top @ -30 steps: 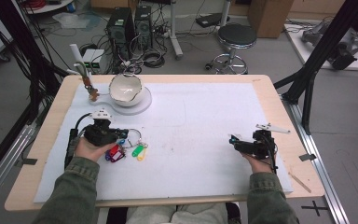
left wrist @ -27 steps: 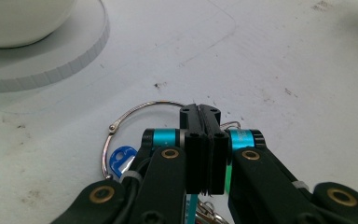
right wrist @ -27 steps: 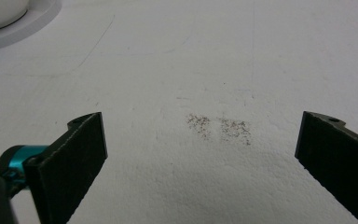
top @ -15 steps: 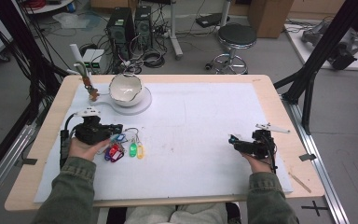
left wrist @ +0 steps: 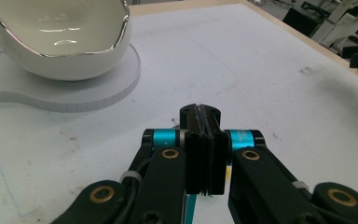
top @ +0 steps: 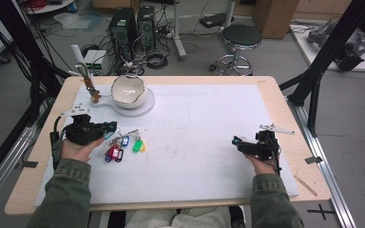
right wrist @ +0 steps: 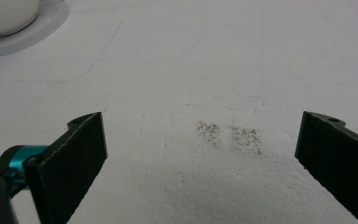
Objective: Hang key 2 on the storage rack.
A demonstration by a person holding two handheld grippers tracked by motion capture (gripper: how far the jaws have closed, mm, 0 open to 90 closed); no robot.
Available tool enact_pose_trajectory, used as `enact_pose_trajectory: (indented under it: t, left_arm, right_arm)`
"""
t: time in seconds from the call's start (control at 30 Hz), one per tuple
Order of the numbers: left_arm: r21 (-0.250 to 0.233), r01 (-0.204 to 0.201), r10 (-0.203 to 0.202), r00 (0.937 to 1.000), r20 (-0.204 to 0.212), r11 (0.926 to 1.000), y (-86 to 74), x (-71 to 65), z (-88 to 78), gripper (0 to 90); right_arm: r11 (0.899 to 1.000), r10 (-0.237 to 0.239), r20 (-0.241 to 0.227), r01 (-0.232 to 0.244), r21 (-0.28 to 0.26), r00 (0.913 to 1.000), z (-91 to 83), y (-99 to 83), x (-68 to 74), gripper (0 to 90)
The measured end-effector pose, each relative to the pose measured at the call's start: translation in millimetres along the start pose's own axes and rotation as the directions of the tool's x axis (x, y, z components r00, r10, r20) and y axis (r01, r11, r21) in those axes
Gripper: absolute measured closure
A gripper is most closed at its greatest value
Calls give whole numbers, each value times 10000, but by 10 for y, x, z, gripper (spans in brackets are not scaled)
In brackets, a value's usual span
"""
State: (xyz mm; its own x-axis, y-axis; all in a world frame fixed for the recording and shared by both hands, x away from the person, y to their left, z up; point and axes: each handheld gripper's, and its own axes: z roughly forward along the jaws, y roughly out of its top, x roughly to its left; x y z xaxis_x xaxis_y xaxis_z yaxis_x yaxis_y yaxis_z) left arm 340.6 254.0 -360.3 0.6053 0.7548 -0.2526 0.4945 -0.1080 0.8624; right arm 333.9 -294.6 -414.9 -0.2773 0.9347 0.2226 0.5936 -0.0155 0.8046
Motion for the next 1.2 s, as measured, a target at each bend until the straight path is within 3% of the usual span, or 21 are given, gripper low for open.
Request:
enact_pose_trajectory:
  t: [0.23, 0.53, 0.7, 0.93, 1.2]
  left_arm:
    - [-393, 150, -159, 9996, -227, 9991, 128, 57, -187, 886]
    - [-386, 128, -145, 9990, -429, 9992, 247, 51, -264, 886]
    - [-684, 299, -333, 9982, -494, 9972, 330, 86, -341, 886]
    - [-742, 441, -506, 9948, -883, 9963, 404, 133, -412, 886]
    - [-1159, 724, -851, 9905, -1080, 9906, 472, 183, -492, 885]
  right_arm:
    - [10000, -22, -27, 22, -9, 10000, 18, 11, 6, 10]
    - [10000, 3, -88, -3, -31, 10000, 21, 18, 0, 10]
    - [10000, 71, -68, -71, -28, 10000, 17, 19, 2, 10]
    - [10000, 18, -78, -19, -41, 10000, 23, 18, 1, 10]
    - [9999, 120, -33, -120, -62, 9999, 18, 21, -8, 10]
